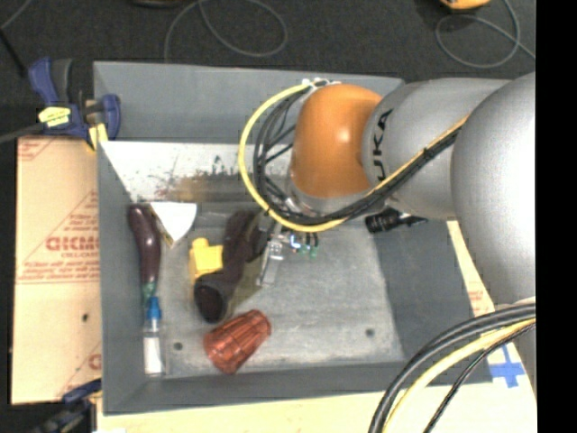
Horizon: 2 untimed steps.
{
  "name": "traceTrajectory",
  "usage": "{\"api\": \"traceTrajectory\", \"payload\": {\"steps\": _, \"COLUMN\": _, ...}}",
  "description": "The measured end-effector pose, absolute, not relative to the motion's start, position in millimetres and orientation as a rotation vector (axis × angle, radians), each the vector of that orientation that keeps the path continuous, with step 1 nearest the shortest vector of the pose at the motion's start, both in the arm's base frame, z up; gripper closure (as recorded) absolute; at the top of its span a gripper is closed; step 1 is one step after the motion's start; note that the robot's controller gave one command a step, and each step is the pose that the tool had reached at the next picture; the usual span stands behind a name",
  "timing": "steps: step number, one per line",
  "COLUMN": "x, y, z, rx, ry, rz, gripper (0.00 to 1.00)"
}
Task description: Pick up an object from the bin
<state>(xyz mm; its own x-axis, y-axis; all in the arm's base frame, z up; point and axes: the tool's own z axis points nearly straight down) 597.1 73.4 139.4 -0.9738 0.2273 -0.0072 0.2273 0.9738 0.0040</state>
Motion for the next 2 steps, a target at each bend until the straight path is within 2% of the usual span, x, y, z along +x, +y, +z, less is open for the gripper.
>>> {"api": "traceTrajectory", "payload": {"steps": 1, "x": 623.7, "y": 72.7, "z": 74.7, "rx": 0.333, "ry": 3.113, "rz": 0.007, "gripper": 1.00}}
{"api": "traceTrajectory", "payload": {"steps": 2, "x": 623.7, "y": 72.6, "z": 74.7, "rx": 0.335, "ry": 3.113, "rz": 0.007, "gripper": 1.00}}
